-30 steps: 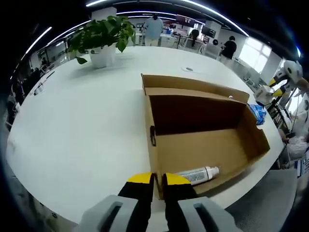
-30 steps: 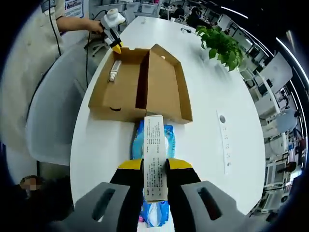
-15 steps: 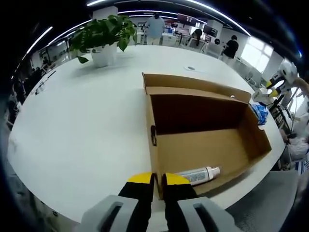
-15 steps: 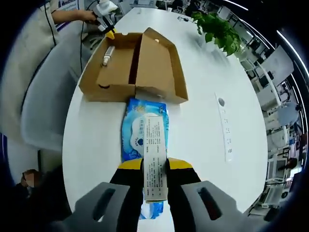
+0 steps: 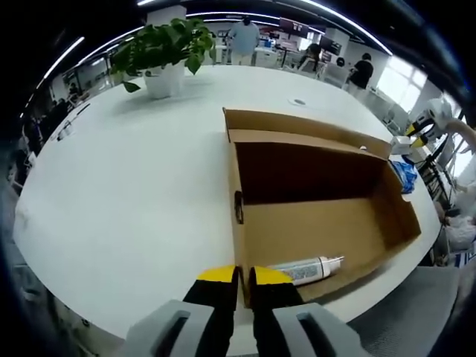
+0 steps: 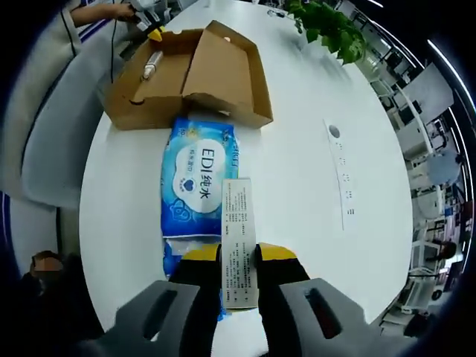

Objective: Operate the shoe box by opening the lid, removing the specified soft item, and placing it in the target area until the item is outside and the box remains undamaged.

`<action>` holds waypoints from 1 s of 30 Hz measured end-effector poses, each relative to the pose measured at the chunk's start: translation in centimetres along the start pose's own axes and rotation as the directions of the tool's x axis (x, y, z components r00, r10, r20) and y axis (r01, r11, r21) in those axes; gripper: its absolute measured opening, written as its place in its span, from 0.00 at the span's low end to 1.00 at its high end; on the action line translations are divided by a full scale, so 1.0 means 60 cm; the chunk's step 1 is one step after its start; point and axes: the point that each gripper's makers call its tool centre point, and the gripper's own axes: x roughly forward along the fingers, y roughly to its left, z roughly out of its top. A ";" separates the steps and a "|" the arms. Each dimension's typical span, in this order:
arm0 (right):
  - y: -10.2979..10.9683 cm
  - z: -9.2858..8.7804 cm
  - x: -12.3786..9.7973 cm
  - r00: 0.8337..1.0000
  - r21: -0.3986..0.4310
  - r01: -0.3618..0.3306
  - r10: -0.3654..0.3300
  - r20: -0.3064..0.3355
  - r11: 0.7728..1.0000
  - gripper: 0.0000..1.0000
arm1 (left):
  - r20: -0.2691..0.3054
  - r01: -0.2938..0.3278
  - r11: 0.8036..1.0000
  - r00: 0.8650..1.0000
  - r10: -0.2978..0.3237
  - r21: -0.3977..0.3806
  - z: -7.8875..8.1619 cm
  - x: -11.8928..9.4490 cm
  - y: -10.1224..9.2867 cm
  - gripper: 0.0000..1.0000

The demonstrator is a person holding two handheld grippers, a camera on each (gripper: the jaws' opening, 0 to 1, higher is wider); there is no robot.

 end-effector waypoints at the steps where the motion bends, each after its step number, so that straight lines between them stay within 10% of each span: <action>1: 0.001 -0.004 0.004 1.000 0.003 -0.004 0.004 -0.006 1.000 0.15 | -0.001 -0.002 1.000 1.000 0.002 0.000 0.000 0.000 0.000 0.06; 30: 0.003 -0.118 0.059 0.989 0.031 -0.031 0.035 -0.147 0.999 0.16 | -0.033 -0.028 1.000 0.999 0.028 0.007 -0.002 0.001 -0.001 0.06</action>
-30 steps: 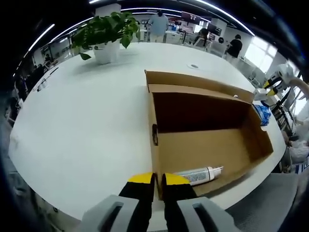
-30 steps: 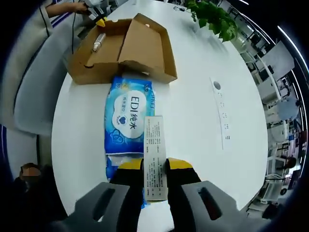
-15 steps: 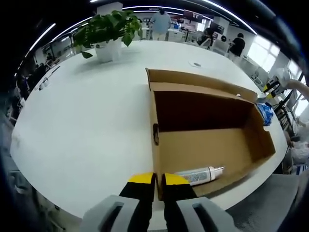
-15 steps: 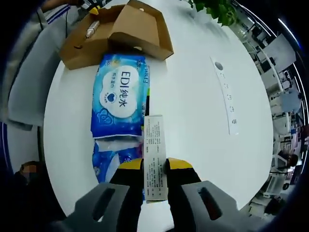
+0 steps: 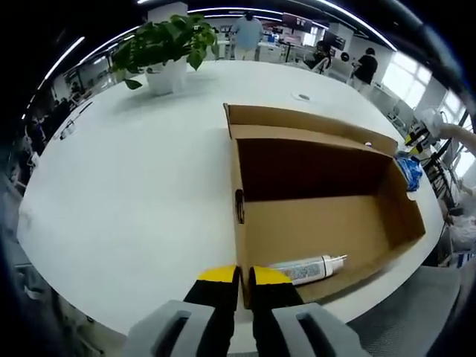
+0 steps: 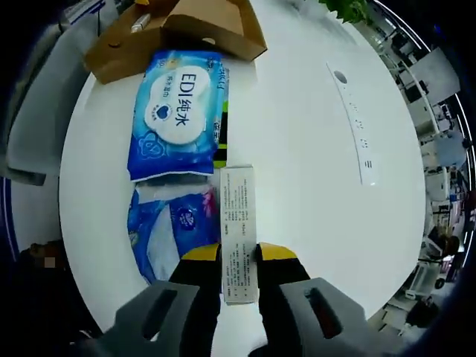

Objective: Operate the shoe box by opening the lid, removing the specified soft item, and placing it in the target area until the item is outside and the box remains undamaged.

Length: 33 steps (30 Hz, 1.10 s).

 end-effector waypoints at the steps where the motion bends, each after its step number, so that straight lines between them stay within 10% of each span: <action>1: 0.000 -0.004 0.002 1.000 -0.009 -0.001 0.001 -0.008 1.000 0.16 | -0.001 0.000 1.000 1.000 0.000 0.001 0.000 0.000 0.000 0.06; 25: -0.022 -0.022 0.005 0.997 -0.006 0.067 -0.068 -0.048 0.998 0.17 | 0.000 0.000 1.000 1.000 0.000 0.020 0.001 0.004 0.000 0.07; 33: -0.027 -0.008 -0.022 0.990 0.042 0.143 -0.142 -0.015 0.989 0.30 | 0.026 -0.010 0.989 1.000 0.006 0.147 0.012 0.001 -0.002 0.09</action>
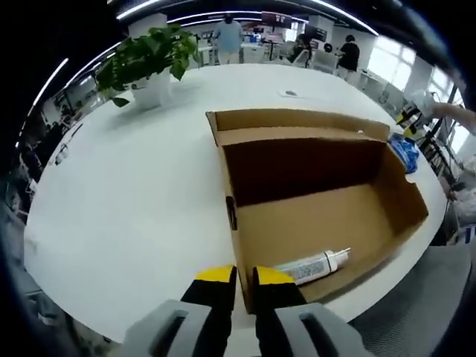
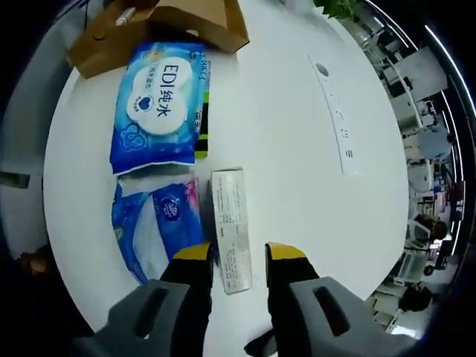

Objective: Operate the shoe box by opening the lid, removing the specified soft item, and placing it in the target area until the item is outside and the box remains undamaged.

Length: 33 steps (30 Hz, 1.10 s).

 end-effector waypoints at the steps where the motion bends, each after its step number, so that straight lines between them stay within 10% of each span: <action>1: 0.002 0.001 -0.003 1.000 0.006 0.003 -0.003 0.002 1.000 0.31 | 0.005 0.000 1.000 1.000 0.000 0.009 0.003 -0.002 0.001 0.10; 11: 0.039 0.037 -0.053 0.992 0.149 0.031 -0.049 0.116 0.988 0.45 | 0.056 0.004 0.992 0.998 -0.011 0.123 0.037 -0.015 0.007 0.20; 24: 0.081 0.060 -0.095 0.962 0.340 0.063 -0.148 0.229 0.938 0.55 | 0.138 0.161 0.976 0.974 -0.181 0.149 0.116 -0.030 -0.025 0.25; 33: 0.124 0.094 -0.148 0.922 0.470 0.070 -0.237 0.306 0.880 0.63 | 0.054 0.260 0.892 0.952 -0.300 0.370 0.126 -0.023 -0.063 0.32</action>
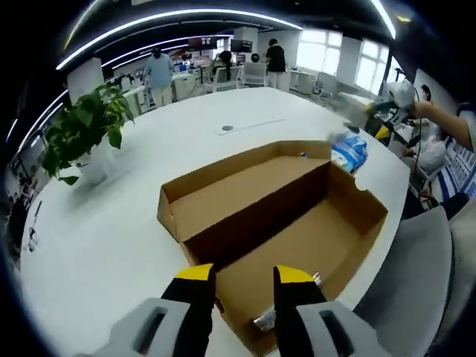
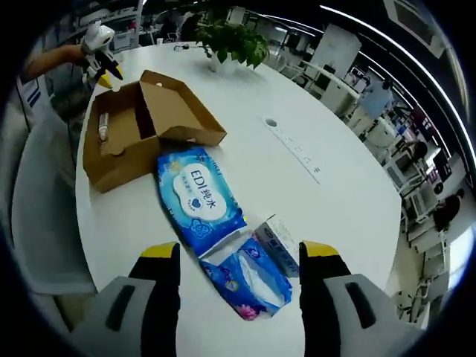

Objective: Operate the shoe box by opening the lid, removing the specified soft item, and placing it in the target area until the item is outside and the box remains undamaged.

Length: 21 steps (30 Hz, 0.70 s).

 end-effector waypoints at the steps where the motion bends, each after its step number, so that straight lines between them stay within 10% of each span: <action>1: 0.009 0.004 -0.007 1.000 0.018 0.003 -0.003 0.012 1.000 0.65 | -0.005 0.012 1.000 1.000 -0.012 0.000 0.000 0.003 -0.003 0.33; 21: 0.155 0.015 -0.081 0.990 0.178 0.031 -0.055 0.127 0.984 0.80 | -0.188 0.305 0.909 0.947 -0.259 0.283 -0.017 0.050 -0.065 0.40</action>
